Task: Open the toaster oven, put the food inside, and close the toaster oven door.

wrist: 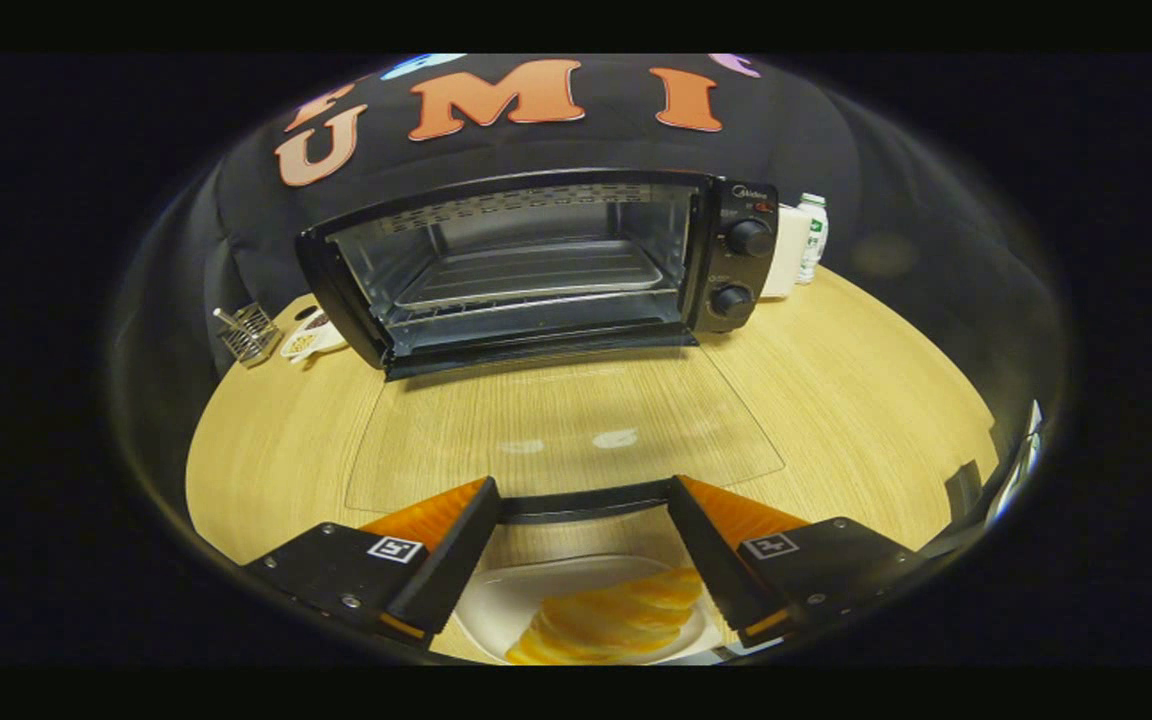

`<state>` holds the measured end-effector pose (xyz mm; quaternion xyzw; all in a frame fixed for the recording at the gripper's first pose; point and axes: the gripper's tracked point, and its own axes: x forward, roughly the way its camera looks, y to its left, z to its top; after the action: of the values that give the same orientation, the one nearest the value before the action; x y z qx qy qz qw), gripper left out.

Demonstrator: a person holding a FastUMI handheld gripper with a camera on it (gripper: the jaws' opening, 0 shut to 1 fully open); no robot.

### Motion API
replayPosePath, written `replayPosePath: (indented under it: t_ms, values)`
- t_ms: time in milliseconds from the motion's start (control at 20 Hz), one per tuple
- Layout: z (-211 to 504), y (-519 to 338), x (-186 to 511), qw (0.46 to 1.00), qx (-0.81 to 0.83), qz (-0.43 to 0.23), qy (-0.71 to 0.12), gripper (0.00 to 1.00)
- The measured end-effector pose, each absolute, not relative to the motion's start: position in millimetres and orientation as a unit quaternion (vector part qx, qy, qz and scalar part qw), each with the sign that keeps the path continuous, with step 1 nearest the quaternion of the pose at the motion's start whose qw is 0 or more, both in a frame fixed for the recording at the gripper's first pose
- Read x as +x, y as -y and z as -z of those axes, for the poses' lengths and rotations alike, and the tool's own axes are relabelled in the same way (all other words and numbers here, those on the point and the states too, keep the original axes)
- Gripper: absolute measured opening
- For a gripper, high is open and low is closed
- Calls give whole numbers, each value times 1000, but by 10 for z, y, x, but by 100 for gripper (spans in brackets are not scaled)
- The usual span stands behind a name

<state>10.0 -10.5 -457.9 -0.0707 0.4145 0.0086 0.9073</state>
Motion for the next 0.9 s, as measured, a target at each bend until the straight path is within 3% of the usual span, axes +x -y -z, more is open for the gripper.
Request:
replayPosePath:
  t_ms: [450,900]
  values:
    - [4111,164,-155,916,-70,20,-394,100]
    - [4122,189,-1025,906,-35,128,-402,100]
